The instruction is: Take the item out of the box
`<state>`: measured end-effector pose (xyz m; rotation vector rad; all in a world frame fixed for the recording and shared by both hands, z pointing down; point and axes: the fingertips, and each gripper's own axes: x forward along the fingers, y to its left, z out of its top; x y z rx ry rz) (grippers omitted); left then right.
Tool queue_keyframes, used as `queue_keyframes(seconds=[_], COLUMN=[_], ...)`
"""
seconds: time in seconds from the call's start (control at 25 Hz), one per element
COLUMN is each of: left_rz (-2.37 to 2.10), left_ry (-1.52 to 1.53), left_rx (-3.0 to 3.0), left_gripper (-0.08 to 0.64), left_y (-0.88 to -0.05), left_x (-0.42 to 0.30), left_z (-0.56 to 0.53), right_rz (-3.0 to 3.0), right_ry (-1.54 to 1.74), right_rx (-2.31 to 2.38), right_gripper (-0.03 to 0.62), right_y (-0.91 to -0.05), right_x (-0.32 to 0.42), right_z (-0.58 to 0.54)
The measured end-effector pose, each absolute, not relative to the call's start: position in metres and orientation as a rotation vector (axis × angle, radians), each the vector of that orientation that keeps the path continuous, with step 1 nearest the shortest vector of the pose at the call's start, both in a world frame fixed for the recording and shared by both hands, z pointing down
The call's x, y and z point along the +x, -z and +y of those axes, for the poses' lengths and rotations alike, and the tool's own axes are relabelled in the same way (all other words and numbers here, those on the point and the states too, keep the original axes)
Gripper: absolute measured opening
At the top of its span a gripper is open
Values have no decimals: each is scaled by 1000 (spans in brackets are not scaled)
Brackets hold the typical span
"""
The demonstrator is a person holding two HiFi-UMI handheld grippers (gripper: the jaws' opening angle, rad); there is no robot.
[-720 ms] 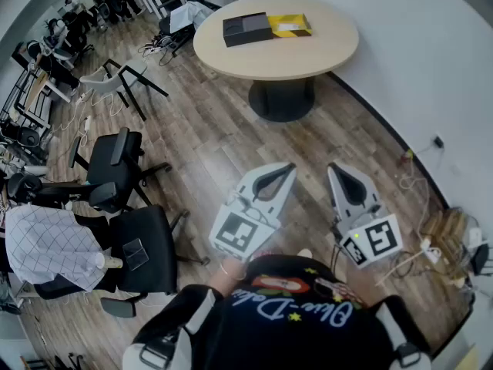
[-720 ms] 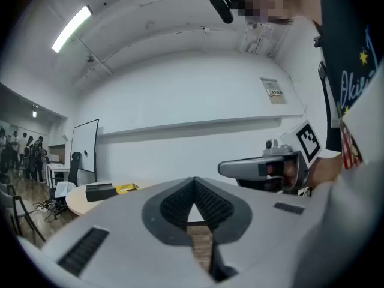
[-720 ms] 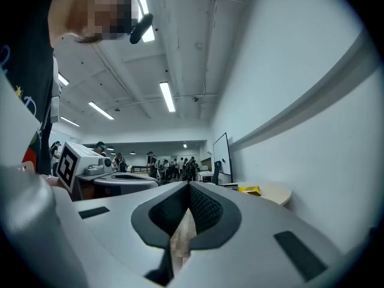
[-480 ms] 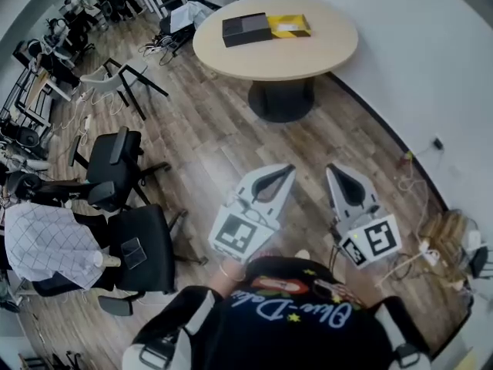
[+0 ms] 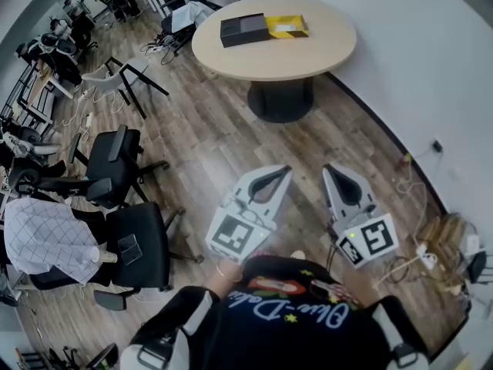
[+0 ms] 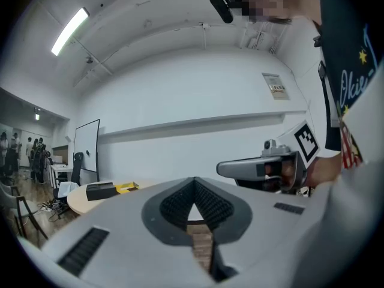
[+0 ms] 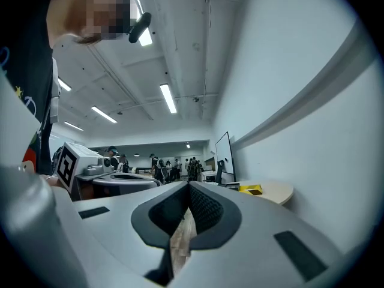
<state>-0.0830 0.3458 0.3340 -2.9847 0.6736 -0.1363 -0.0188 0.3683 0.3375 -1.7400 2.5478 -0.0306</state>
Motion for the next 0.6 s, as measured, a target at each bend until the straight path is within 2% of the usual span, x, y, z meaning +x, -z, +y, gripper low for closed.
queue_keyframes(seconds=[0.6], left_rz=[708], left_ry=[172], left_rx=[-2975], left_gripper=[-6], left_y=[-344], left_x=[-76], left_z=[320], right_rz=[2562], right_ry=[21], right_rx=[-1696], right_gripper=[-3], right_y=[-337], right_x=[-10], right_z=[345])
